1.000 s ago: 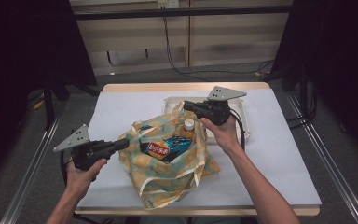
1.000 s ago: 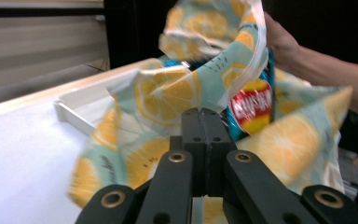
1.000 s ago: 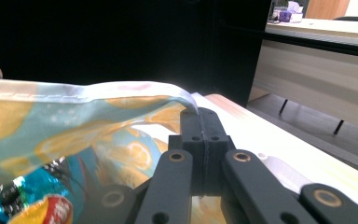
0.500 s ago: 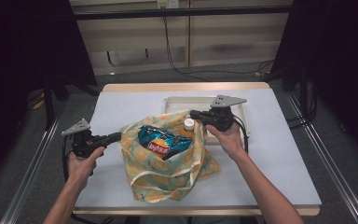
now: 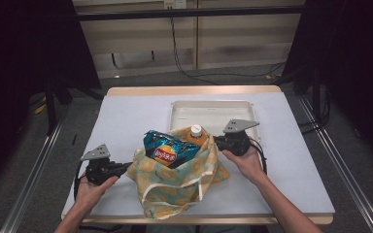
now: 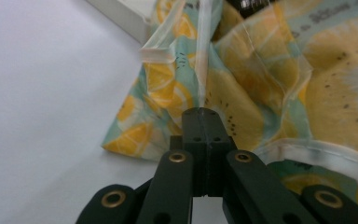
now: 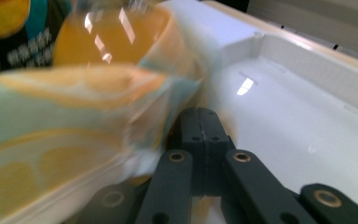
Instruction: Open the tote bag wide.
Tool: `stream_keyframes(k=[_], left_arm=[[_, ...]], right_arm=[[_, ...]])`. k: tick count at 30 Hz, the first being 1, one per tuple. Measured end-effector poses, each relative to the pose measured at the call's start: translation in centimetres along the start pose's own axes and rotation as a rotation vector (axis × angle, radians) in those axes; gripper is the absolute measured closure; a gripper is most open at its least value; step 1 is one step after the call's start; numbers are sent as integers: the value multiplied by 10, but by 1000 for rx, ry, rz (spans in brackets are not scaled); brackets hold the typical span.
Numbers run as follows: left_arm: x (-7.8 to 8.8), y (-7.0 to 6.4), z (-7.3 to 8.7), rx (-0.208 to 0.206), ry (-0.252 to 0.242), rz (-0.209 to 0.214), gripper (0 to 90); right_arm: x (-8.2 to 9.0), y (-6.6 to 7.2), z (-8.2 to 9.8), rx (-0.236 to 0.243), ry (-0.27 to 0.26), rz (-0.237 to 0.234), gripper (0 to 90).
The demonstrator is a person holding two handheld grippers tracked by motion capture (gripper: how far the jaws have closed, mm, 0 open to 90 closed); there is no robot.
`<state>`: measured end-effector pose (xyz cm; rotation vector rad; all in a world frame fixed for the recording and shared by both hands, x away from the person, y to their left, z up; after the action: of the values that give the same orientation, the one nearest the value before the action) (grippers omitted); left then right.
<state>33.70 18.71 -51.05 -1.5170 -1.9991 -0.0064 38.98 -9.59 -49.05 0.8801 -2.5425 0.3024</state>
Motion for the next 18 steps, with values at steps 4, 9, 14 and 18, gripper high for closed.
stream_keyframes(k=[4, 9, 14, 18], left_arm=[[-2, -3, 11, 8, 21, 14, 900], [-1, -2, 20, 7, 39, 5, 900], [-8, -1, 28, 6, 77, 16, 900], [-3, -2, 22, 10, 27, 15, 891]], right_arm=[[3, 6, 18, 1, 24, -12, 900], [0, 15, 32, 8, 54, -35, 900], [-4, 22, 44, 25, 85, -43, 900], [5, 15, 32, -7, 36, -40, 802]])
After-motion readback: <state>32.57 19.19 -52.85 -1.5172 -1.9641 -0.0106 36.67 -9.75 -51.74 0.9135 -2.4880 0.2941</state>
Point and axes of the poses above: each handheld gripper's, and its own axes: x roughly backward along the jaws, z roughly out of its underside, y roughly to its left, the point moved 10 cm from there along -x, roughly forward along the jaws, and after that the axes turned 13 degrees about z, right-handed, at the moved point
